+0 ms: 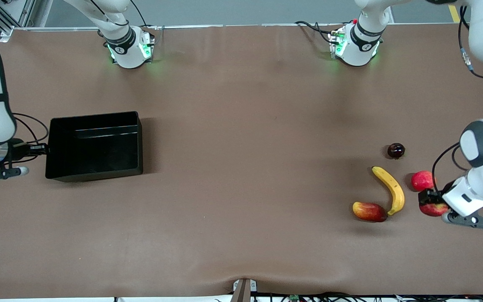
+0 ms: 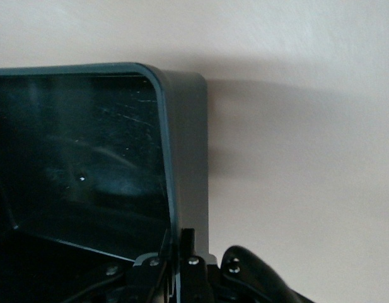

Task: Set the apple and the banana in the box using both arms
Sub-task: 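Slide the black box with the right gripper while the left gripper lifts the apple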

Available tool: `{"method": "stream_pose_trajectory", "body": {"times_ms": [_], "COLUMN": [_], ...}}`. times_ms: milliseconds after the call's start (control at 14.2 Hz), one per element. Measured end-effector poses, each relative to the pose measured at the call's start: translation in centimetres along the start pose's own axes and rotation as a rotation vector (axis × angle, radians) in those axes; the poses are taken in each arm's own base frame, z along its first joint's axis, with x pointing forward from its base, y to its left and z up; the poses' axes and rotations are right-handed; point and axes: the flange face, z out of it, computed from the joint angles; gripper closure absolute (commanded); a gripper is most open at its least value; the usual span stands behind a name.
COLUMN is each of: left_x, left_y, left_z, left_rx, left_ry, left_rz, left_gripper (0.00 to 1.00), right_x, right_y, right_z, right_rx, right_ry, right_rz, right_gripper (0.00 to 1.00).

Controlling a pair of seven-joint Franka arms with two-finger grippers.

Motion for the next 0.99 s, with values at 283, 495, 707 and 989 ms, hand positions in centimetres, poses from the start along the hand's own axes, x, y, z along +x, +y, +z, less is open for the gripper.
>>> {"method": "stream_pose_trajectory", "body": {"times_ms": [283, 495, 707, 989], "left_x": [-1.1, -1.3, -1.9, -2.3], "left_y": [3.8, 7.3, 9.0, 8.6], "left_z": [-3.9, -5.6, -6.6, -7.6], "left_rx": [-0.028, -0.043, -0.045, -0.038], "left_ry": [-0.078, -0.108, -0.143, -0.145], "left_rz": [-0.055, -0.098, -0.116, -0.129], "left_gripper": [1.00, 1.00, 1.00, 1.00], "right_x": [3.2, 5.4, 7.1, 9.1], "right_y": [-7.7, -14.7, -21.5, -31.1], "right_z": [-3.6, -2.7, -1.8, -0.5], "right_rx": [0.045, 0.085, 0.145, 0.165], "right_ry": [-0.023, -0.048, -0.043, 0.001], "right_rz": [0.044, 0.054, 0.011, 0.035], "right_gripper": [1.00, 1.00, 1.00, 1.00]}}
